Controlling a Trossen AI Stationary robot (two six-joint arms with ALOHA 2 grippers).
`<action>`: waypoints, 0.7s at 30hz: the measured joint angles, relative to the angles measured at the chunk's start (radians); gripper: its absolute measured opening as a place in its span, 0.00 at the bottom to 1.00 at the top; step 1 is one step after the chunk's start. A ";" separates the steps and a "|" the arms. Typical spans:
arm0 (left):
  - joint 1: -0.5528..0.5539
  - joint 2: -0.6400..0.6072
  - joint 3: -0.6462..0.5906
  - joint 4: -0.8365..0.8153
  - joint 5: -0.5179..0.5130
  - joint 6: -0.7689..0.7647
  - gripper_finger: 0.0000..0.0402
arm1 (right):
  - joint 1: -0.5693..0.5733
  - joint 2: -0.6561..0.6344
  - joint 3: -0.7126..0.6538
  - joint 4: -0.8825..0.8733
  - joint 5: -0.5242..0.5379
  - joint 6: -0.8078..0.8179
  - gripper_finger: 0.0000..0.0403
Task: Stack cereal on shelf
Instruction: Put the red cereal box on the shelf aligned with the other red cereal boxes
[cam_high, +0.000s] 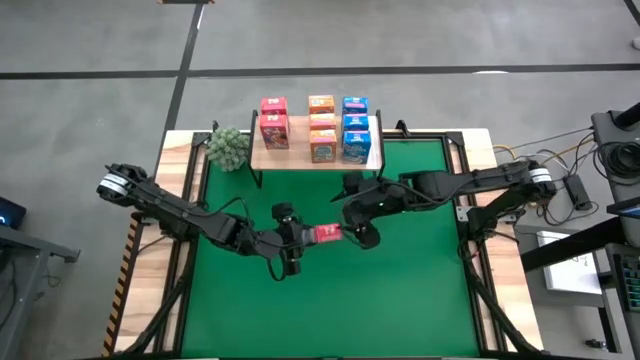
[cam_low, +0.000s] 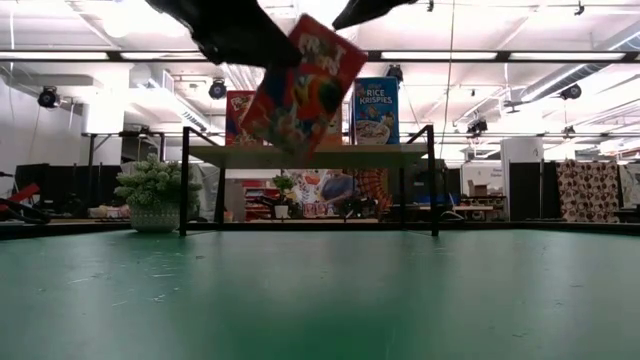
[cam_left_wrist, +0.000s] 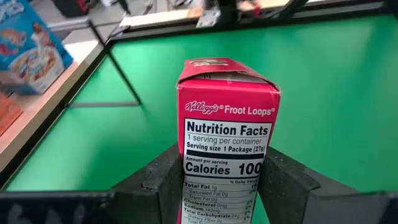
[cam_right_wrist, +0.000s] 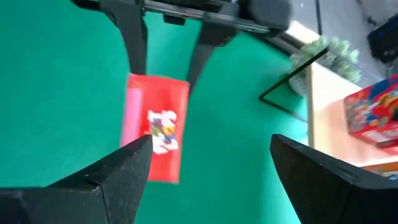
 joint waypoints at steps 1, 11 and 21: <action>-0.011 -0.006 0.000 0.002 -0.001 0.000 0.39 | -0.003 -0.012 -0.003 0.001 -0.004 0.000 0.77; -0.102 -0.087 0.000 -0.005 -0.060 0.057 0.39 | -0.061 -0.068 -0.104 0.080 -0.216 0.041 0.75; -0.159 -0.227 -0.002 -0.124 -0.119 0.109 0.39 | -0.061 -0.068 -0.183 0.204 -0.235 0.058 0.74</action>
